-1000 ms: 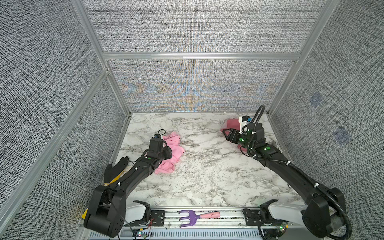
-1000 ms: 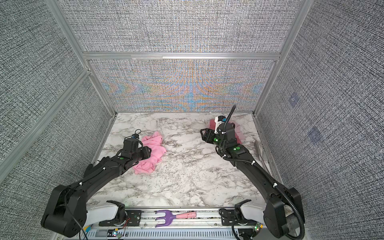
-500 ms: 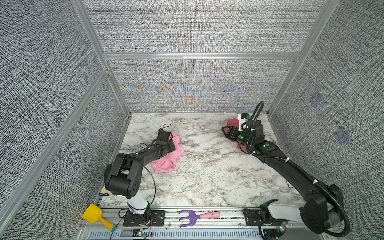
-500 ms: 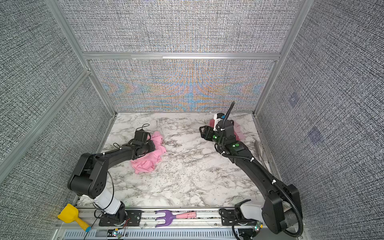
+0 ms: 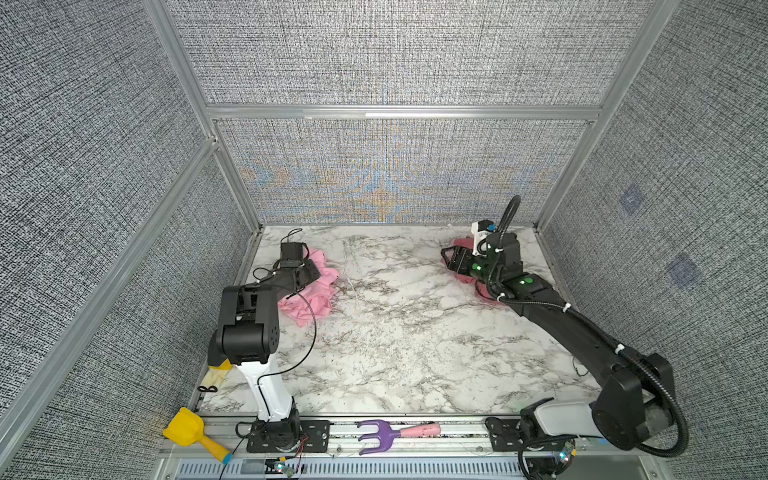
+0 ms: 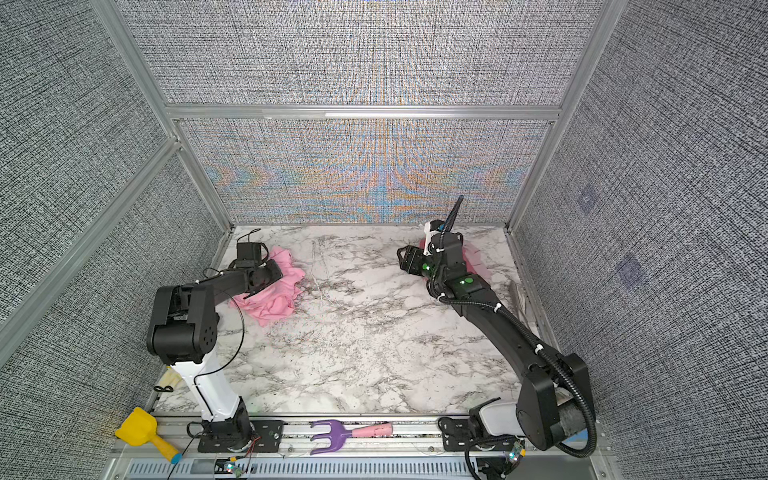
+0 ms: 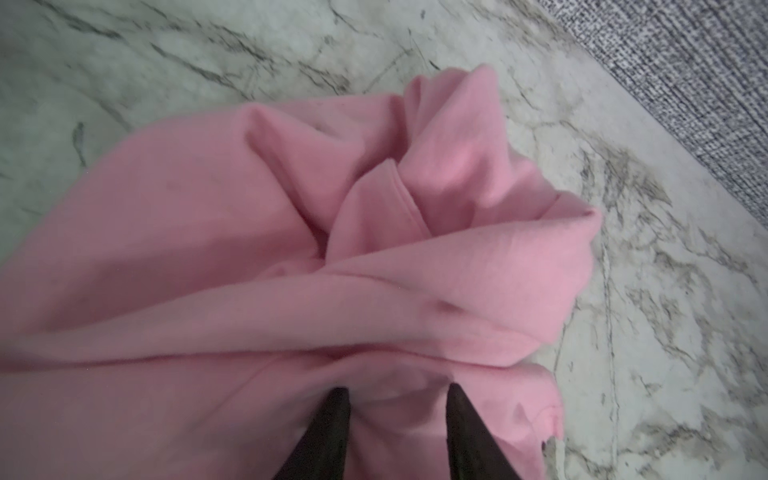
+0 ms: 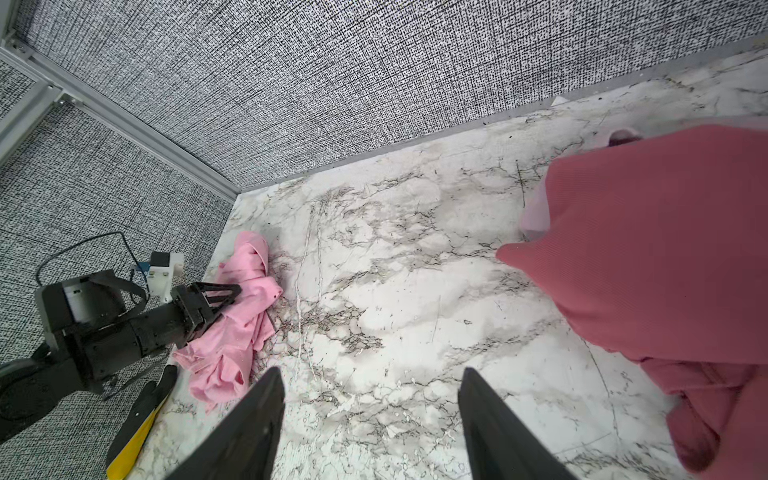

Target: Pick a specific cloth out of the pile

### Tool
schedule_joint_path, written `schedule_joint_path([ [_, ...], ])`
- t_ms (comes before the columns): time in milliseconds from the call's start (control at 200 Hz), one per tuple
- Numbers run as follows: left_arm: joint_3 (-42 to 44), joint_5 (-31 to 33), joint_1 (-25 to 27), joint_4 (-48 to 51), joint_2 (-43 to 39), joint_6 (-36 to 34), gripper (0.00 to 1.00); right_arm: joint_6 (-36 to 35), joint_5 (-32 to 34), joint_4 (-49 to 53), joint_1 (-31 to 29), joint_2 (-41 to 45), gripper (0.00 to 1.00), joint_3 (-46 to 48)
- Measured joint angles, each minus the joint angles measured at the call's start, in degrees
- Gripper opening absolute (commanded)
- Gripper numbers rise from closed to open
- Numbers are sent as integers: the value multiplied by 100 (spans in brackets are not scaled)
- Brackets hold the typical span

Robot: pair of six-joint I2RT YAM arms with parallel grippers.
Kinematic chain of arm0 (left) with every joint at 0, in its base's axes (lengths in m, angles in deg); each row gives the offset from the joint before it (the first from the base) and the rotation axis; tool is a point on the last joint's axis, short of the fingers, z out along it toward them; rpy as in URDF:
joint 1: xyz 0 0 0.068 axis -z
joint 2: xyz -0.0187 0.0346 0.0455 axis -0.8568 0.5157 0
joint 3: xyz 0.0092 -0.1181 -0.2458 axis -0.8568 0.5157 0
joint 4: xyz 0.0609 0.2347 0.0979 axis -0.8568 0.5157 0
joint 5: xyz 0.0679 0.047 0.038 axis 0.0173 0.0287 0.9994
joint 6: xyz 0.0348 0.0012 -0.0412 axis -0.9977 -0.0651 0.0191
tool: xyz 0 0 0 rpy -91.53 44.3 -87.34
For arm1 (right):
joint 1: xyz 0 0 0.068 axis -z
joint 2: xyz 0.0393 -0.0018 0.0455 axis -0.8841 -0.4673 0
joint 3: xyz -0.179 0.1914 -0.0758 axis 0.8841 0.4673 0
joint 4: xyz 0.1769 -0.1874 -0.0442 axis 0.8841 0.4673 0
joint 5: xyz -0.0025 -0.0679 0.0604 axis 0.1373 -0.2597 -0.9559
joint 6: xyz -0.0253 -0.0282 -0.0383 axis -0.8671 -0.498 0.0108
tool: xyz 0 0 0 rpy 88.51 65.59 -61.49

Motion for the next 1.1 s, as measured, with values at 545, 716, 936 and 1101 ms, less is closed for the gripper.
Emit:
schedule_joint_path([
  [545,-210,-457,-374,74,-503,-232,42,-111,219,236,42,188,68,-7],
  [716,568,-533,-157,-66,-1578,-258,42,-332,468,321,151,516,69,-2],
  [936,1279,-227,374,-308,-2785,-702,44,-848,1279,291,380,1032,71,389],
  [1101,2365,160,494,-1137,-3615,-1231,50,-1355,2402,-15,455,1279,76,1121],
])
